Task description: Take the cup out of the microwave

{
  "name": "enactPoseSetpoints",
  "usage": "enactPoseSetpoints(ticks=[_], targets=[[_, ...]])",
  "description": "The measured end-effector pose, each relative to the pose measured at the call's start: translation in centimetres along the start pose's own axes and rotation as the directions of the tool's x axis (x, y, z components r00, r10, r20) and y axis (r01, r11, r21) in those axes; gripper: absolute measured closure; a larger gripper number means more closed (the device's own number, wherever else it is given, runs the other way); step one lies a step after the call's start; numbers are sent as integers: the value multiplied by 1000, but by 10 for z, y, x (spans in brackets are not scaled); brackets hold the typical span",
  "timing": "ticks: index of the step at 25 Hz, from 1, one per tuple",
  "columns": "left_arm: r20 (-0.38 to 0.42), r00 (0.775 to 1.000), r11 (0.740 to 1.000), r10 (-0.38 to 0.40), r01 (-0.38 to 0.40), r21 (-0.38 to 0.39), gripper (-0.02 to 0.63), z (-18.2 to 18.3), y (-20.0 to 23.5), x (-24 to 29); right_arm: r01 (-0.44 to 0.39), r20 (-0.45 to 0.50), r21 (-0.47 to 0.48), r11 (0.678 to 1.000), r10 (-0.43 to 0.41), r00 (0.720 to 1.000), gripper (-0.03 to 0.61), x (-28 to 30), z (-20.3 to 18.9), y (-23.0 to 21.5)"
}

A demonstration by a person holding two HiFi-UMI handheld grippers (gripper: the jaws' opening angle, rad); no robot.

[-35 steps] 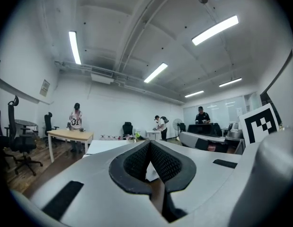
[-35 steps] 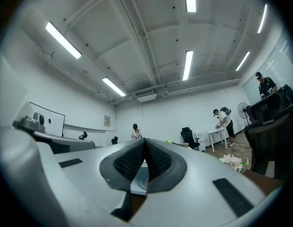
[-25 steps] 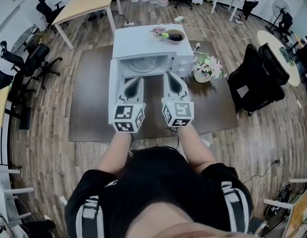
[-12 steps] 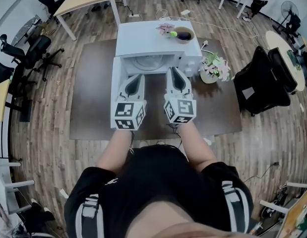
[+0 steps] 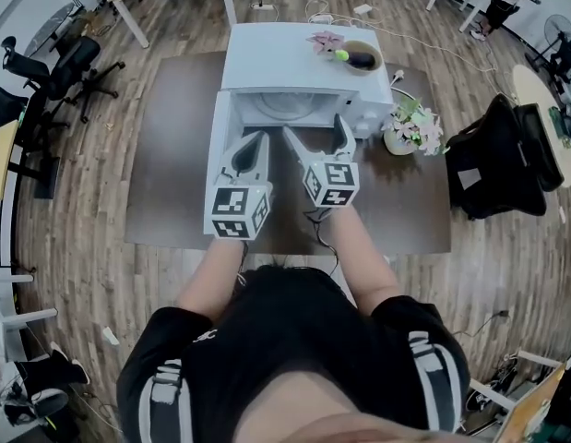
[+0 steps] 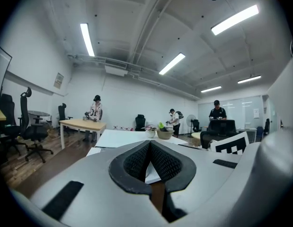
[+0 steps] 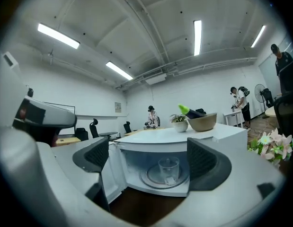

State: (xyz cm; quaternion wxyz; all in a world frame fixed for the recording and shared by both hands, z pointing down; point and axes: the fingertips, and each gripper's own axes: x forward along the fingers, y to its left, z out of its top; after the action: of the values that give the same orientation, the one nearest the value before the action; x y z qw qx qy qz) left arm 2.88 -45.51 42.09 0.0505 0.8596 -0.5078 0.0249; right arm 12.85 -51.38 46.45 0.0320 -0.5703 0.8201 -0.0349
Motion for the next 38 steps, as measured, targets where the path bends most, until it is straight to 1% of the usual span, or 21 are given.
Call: enactPoseSetpoints(ticks=[5, 8, 14, 17, 22, 25, 26, 28, 31, 34, 38], targets=[[-35, 999, 999, 41, -41, -23, 612, -19, 13, 10, 34, -81, -25, 999, -36, 996, 86, 43, -43, -14], [-57, 997, 997, 61, -63, -33, 612, -32, 18, 17, 69, -144, -39, 997, -74, 987, 87, 73, -75, -27], [-94, 991, 994, 98, -101, -37, 612, -50, 29, 25, 95, -215, -39, 995, -101, 971, 87, 123, -128, -54], [-112, 987, 993, 113, -117, -33, 612, -59, 33, 25, 116, -249, -38, 993, -122, 961, 87, 145, -148, -68], [-152, 980, 990, 128, -135, -35, 612, -79, 37, 25, 107, -293, -42, 993, -114, 949, 89, 179, -173, -80], [-168, 977, 990, 131, -138, -33, 612, -86, 37, 26, 126, -314, -41, 991, -132, 940, 92, 188, -184, -90], [-168, 977, 990, 132, -139, -31, 612, -86, 38, 27, 130, -315, -42, 991, -136, 939, 108, 190, -185, -92], [-165, 977, 990, 136, -142, -26, 612, -84, 38, 27, 139, -305, -52, 989, -149, 941, 201, 193, -186, -94], [-161, 977, 990, 138, -142, -16, 612, -81, 38, 28, 150, -296, -59, 987, -161, 942, 206, 190, -186, -94], [-161, 978, 990, 134, -138, -10, 612, -78, 37, 27, 143, -292, -61, 988, -155, 944, 209, 181, -184, -88], [-141, 982, 992, 124, -127, -10, 612, -66, 35, 25, 138, -293, -61, 989, -149, 944, 209, 161, -177, -81]])
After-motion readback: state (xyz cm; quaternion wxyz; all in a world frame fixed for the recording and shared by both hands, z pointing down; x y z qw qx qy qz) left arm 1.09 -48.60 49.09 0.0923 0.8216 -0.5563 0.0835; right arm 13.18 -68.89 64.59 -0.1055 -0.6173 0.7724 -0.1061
